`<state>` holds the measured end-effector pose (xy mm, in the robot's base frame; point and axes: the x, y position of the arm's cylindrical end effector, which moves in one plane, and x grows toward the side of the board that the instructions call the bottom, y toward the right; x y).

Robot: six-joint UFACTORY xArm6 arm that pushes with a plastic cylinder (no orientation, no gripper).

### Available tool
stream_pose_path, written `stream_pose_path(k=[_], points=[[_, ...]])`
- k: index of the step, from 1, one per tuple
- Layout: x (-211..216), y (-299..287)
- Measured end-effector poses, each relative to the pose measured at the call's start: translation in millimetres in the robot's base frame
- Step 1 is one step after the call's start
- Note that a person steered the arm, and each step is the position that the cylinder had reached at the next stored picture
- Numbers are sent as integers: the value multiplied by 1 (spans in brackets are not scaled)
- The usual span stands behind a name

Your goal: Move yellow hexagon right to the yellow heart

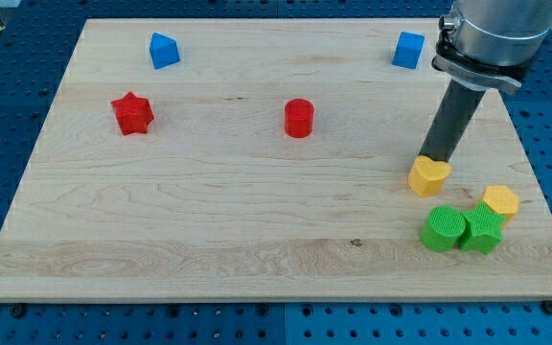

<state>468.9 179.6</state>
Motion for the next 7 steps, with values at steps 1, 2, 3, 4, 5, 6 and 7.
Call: stream_pose_path(k=[1, 2, 3, 4, 5, 6, 7], points=[[0, 0], [10, 0], [26, 0], [26, 0], [45, 1], [46, 1], [41, 1]])
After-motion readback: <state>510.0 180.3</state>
